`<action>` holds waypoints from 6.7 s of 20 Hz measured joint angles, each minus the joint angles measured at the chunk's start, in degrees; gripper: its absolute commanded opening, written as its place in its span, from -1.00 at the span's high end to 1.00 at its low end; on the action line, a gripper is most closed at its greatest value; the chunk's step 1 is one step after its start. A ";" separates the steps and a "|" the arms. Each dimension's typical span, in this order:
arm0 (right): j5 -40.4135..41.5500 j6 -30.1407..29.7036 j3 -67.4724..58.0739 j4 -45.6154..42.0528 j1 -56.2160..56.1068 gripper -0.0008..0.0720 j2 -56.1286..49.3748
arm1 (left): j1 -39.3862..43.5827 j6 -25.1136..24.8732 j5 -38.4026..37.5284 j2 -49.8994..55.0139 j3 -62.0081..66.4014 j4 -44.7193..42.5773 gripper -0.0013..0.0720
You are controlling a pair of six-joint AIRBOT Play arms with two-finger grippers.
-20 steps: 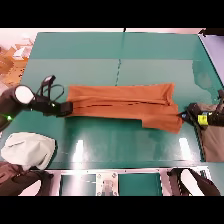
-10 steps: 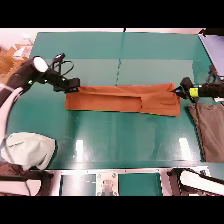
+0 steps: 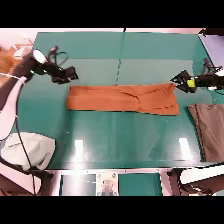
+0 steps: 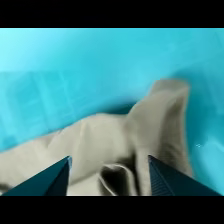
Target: Fold the shirts.
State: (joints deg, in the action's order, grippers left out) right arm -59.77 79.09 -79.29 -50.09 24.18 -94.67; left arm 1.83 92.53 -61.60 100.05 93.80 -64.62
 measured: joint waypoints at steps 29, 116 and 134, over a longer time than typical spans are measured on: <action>-15.32 -20.61 -3.58 1.84 2.38 0.92 -16.00 | 4.13 -3.37 -9.44 0.35 8.02 5.86 -0.34; -21.53 9.62 -24.04 0.28 -26.58 -0.42 -11.17 | -4.02 -12.37 -31.06 3.17 22.34 -20.11 0.91; 1.60 -5.29 0.81 25.20 -35.76 0.93 -15.45 | -4.02 -11.61 -31.23 3.17 22.34 -19.76 0.91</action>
State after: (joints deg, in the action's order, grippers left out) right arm -58.17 73.80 -78.48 -24.88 -11.57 -110.13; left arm -2.20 80.93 -92.84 103.22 116.14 -84.38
